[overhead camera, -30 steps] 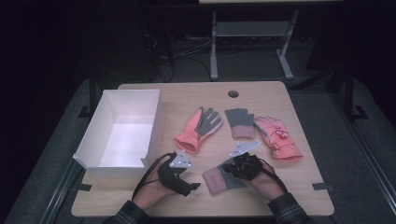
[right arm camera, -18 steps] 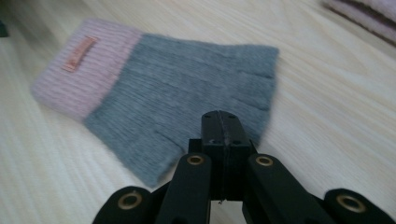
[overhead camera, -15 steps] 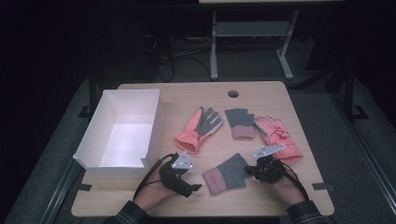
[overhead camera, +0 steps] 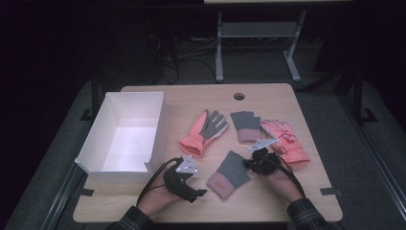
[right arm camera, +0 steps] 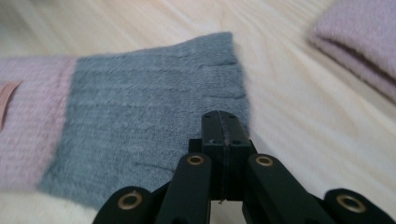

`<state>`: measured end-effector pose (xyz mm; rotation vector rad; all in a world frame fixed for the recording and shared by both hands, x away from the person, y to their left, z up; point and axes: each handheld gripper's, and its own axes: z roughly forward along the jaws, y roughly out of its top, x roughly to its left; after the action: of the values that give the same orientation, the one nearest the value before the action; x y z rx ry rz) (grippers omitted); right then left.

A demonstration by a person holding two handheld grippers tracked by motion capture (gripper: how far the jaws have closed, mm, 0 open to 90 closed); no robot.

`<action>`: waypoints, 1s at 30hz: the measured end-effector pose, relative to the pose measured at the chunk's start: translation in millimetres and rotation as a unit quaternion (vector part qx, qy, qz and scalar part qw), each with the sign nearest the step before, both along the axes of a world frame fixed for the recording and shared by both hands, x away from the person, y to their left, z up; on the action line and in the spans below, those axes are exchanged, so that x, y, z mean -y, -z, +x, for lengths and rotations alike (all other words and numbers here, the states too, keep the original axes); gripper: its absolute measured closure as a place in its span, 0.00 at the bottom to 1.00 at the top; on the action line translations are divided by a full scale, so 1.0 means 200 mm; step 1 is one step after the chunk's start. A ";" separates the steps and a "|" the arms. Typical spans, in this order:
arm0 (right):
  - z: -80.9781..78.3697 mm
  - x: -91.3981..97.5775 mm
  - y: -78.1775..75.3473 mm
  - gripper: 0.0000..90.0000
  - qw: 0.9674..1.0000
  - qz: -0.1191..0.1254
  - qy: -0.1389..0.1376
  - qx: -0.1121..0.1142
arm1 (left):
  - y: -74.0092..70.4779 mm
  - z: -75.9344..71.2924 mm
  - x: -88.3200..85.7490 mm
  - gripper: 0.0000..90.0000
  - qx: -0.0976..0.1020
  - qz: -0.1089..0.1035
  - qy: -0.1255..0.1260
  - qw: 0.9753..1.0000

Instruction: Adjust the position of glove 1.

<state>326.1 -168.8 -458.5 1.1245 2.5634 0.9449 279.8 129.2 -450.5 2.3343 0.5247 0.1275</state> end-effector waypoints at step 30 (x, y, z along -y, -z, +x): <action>-0.01 0.03 0.00 1.00 1.000 0.016 -0.001 -0.010 | 0.02 0.00 0.33 1.00 -0.037 0.029 0.076 0.996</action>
<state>325.0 -175.1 -458.5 1.1451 2.5749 0.9829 280.4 62.7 -455.1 2.4339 0.3821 -0.0161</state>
